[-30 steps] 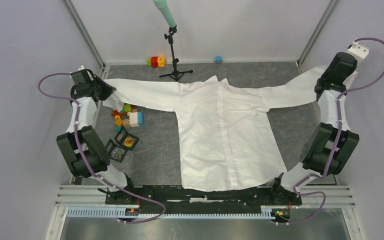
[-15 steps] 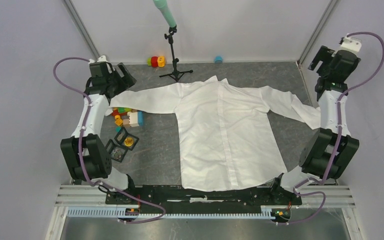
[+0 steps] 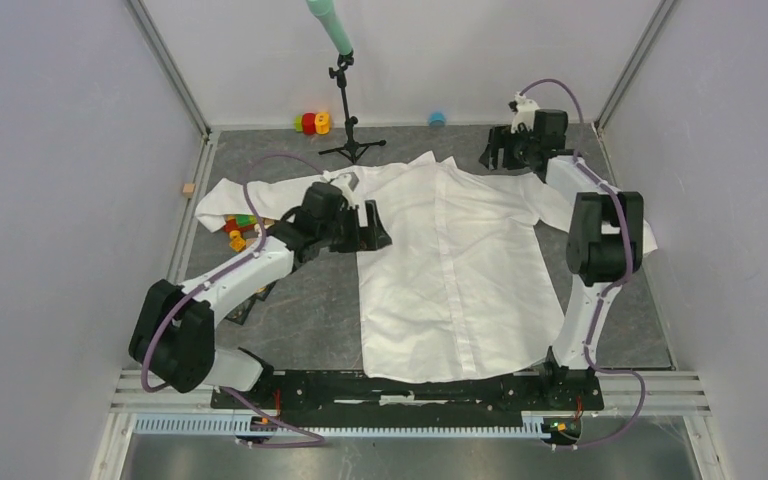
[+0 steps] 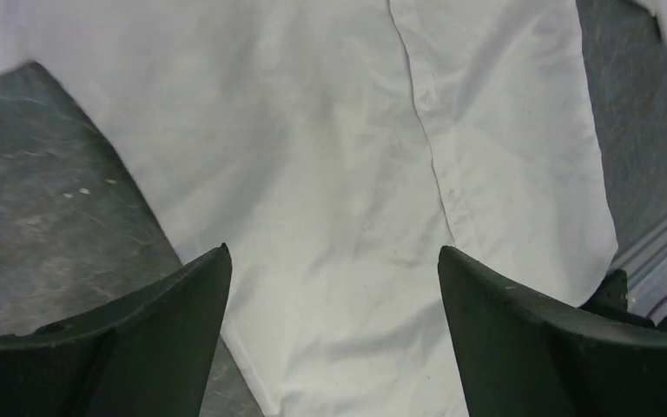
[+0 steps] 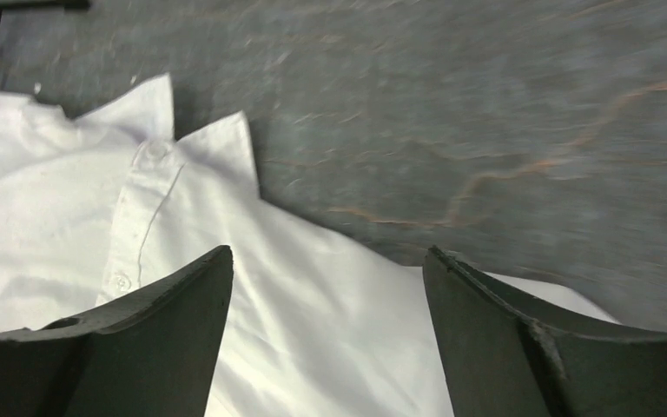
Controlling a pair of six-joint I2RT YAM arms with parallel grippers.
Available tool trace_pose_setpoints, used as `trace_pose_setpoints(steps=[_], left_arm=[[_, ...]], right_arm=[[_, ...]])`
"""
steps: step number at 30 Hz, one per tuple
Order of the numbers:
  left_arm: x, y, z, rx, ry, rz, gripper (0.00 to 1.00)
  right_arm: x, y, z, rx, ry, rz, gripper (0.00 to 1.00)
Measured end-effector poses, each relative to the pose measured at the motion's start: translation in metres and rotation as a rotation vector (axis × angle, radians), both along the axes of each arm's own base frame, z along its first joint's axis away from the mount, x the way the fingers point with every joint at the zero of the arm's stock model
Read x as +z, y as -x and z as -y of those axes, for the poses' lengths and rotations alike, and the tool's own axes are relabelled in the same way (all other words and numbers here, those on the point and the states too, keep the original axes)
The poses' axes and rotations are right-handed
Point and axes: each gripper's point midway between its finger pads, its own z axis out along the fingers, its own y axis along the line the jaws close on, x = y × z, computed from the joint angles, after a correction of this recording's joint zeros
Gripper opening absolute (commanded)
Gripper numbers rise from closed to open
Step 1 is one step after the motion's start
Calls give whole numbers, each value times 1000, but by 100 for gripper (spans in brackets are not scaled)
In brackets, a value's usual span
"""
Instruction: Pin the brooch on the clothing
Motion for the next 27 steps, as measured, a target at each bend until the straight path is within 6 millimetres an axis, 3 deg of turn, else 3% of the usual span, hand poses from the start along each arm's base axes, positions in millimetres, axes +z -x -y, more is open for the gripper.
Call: trace_pose_setpoints(steps=[4, 10, 18, 27], left_arm=[[-18, 31, 34, -106, 41, -33, 92], [-38, 65, 64, -252, 99, -55, 90], [-78, 103, 62, -343, 109, -166, 90], [-95, 112, 51, -294, 75, -221, 91]], right_arm=[[-37, -6, -31, 81, -45, -76, 75], [-57, -14, -54, 157, -115, -109, 69], [-74, -17, -64, 186, -162, -145, 57], [-88, -14, -77, 216, -251, -199, 35]])
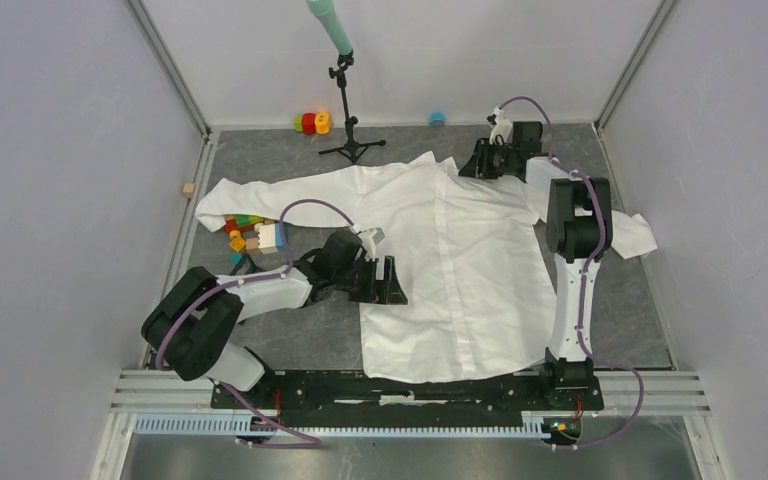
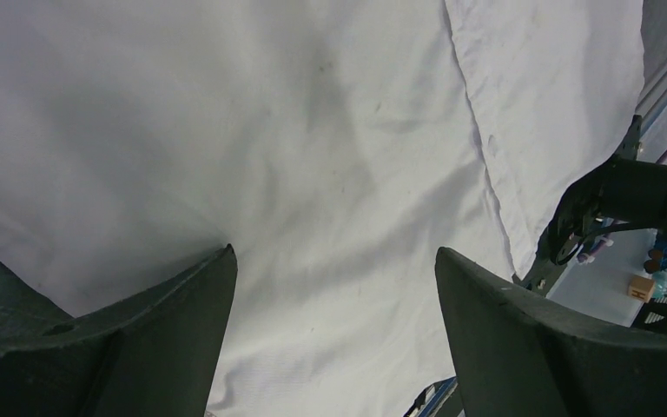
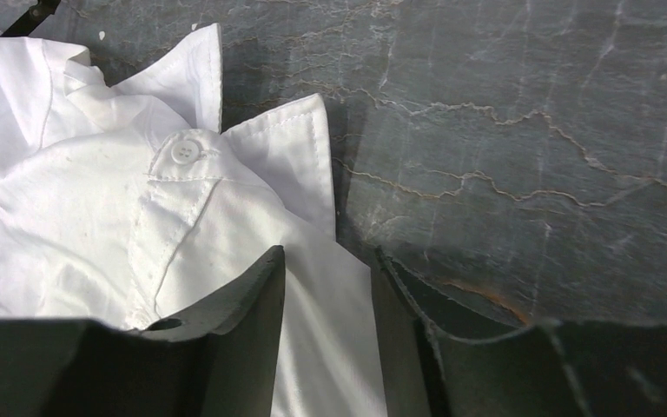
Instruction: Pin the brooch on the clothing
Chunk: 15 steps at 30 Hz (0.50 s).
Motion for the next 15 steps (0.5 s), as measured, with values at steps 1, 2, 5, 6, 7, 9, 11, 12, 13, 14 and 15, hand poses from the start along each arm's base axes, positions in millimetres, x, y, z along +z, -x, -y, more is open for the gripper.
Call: trace_pose_setpoints(steps=[1, 2, 5, 6, 7, 9, 11, 12, 13, 14, 15], left_arm=[[0, -1, 0, 9, -2, -2, 91], [0, -1, -1, 17, -5, -5, 91], [-1, -1, -5, 43, -21, -12, 91], [0, -1, -7, 50, -28, -14, 91], [0, 0, -9, 58, -37, -17, 91], [-1, 2, -14, 74, -55, -24, 91], [-1, 4, -18, 84, -67, -27, 92], [-2, 6, -21, 87, -74, -31, 92], [-2, 7, -23, 91, -80, -31, 92], [-2, 9, -26, 95, -87, -32, 92], [-2, 10, -28, 99, -93, -33, 92]], right_arm=[[-2, 0, -2, 4, -11, -8, 31], [-2, 0, -3, 7, -24, -14, 22], [-7, -1, -8, 14, -59, -29, 0], [-8, -1, -9, 15, -65, -30, 0], [-8, -2, -9, 10, -70, -32, 0], [-8, -5, -9, -6, -75, -23, 0], [-7, -10, -5, -33, -64, 10, 0], [-7, -12, -3, -54, -54, 22, 0], [-6, -13, 0, -72, -42, 34, 0], [-4, -14, 2, -90, -31, 49, 0], [-3, -16, 5, -107, -19, 63, 0]])
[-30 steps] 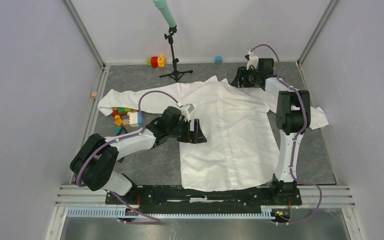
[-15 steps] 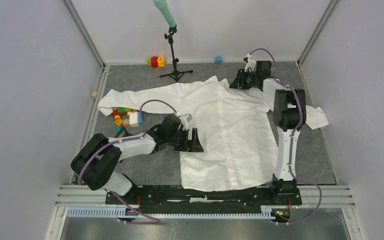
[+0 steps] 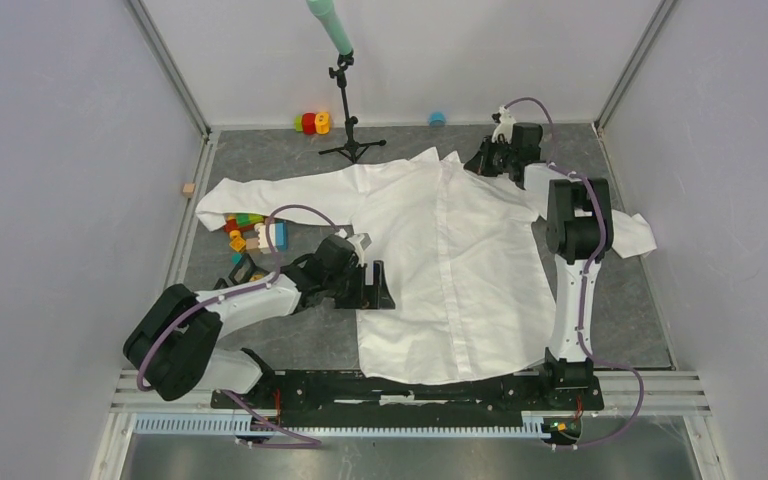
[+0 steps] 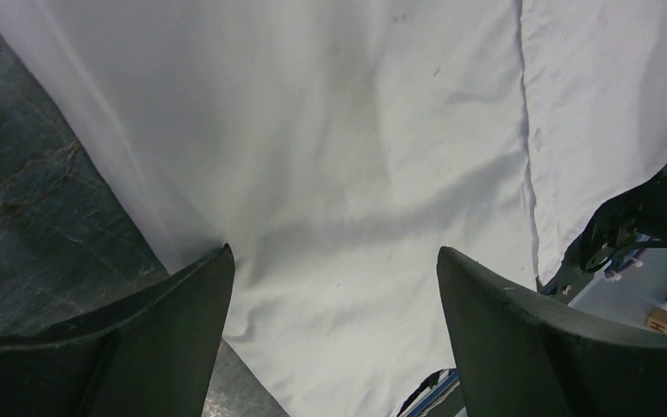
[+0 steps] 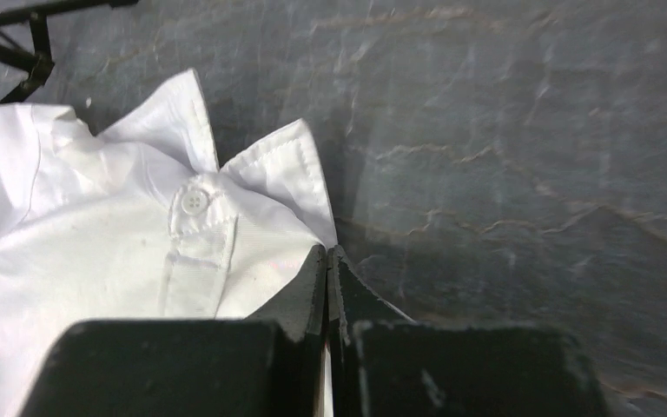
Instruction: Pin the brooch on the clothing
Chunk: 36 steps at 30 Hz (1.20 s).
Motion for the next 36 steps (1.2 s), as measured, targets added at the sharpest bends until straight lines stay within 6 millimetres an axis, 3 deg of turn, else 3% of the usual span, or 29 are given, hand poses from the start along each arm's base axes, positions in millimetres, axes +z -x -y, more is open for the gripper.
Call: trace_pose_setpoints(steps=[6, 12, 16, 19, 21, 25, 28, 31, 34, 36], left_arm=[[-1, 6, -9, 25, -22, -8, 93], [0, 7, -11, 29, -23, -12, 94], [1, 11, -15, 33, -37, -18, 97], [2, 12, -21, 46, -64, -25, 99], [9, 10, -23, 55, -76, -17, 100], [42, -7, -23, 62, -86, 54, 100], [72, -27, -30, 89, -81, 124, 100], [90, -50, -53, 170, -84, 160, 100], [94, -71, -95, 311, -107, 151, 100], [91, -79, -124, 403, -135, 127, 100]], right_arm=[[33, -22, 14, -81, 64, 132, 0], [43, -30, 21, -91, 108, 183, 3], [49, -35, 24, -95, 137, 203, 34], [48, -37, 28, -105, 156, 207, 67], [47, -36, 30, -107, 172, 206, 79], [61, -31, 35, -113, 208, 218, 90], [99, -18, 40, -128, 233, 260, 94], [156, 3, 46, -157, 249, 347, 94], [212, 35, 51, -189, 247, 441, 94], [239, 62, 53, -203, 236, 491, 93]])
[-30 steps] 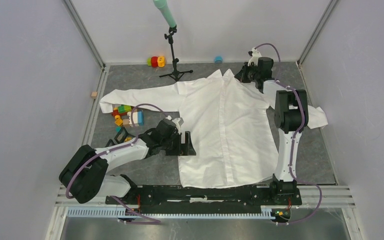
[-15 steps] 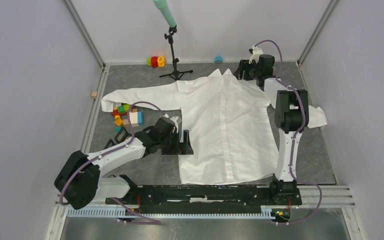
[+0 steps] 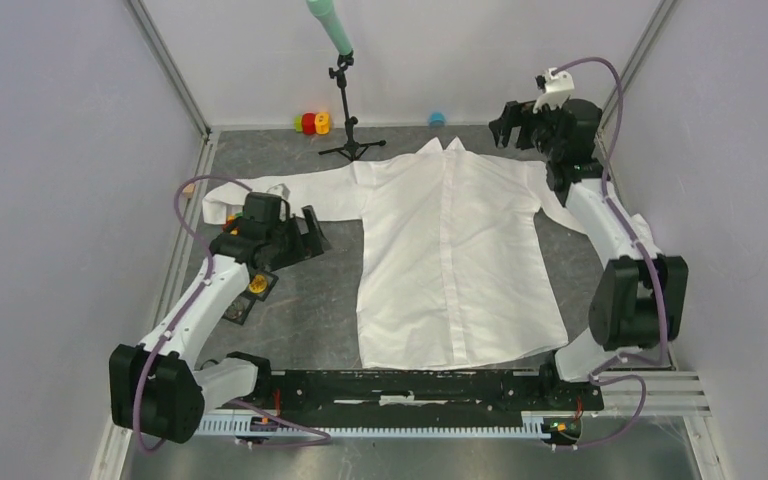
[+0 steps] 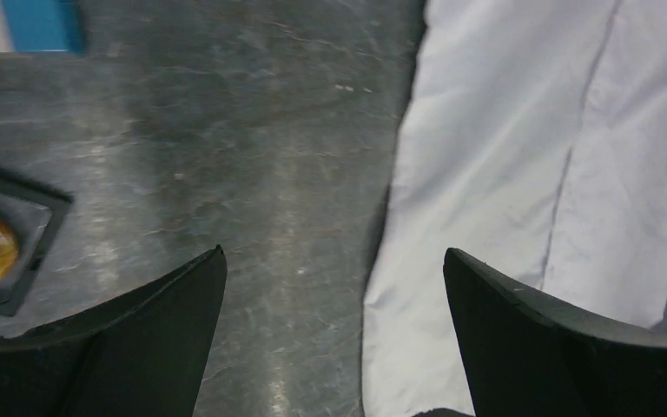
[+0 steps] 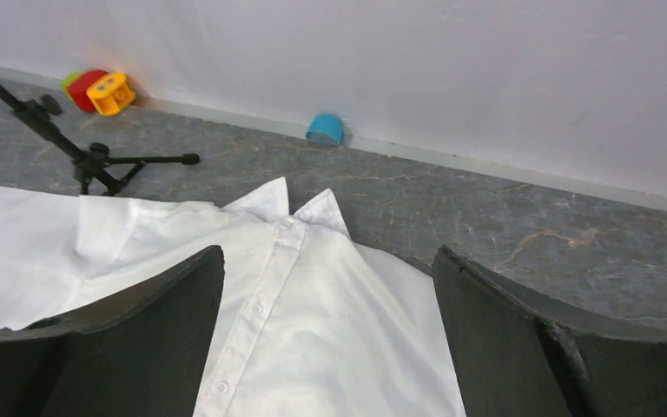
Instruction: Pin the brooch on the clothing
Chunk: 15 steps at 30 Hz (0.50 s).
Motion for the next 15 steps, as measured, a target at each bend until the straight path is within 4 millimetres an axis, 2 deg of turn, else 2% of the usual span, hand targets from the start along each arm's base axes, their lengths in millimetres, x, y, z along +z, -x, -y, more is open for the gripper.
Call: trace_pose_setpoints(steps=[2, 4, 8, 11, 15], left_arm=[[-5, -4, -26, 88, -35, -23, 100], [-10, -3, -54, 183, -96, -55, 97], [-13, -3, -93, 311, -201, -73, 91], [-16, -1, -114, 379, -261, -83, 83], [-20, 2, -130, 434, -325, -94, 76]], right_arm=[[8, 21, 0, 1, -8, 17, 94], [3, 42, 0, 3, -13, 8, 94], [-32, 81, -1, 19, -18, -75, 94], [-51, 109, -3, 34, -27, -126, 94], [-43, 132, -9, 66, -54, -106, 94]])
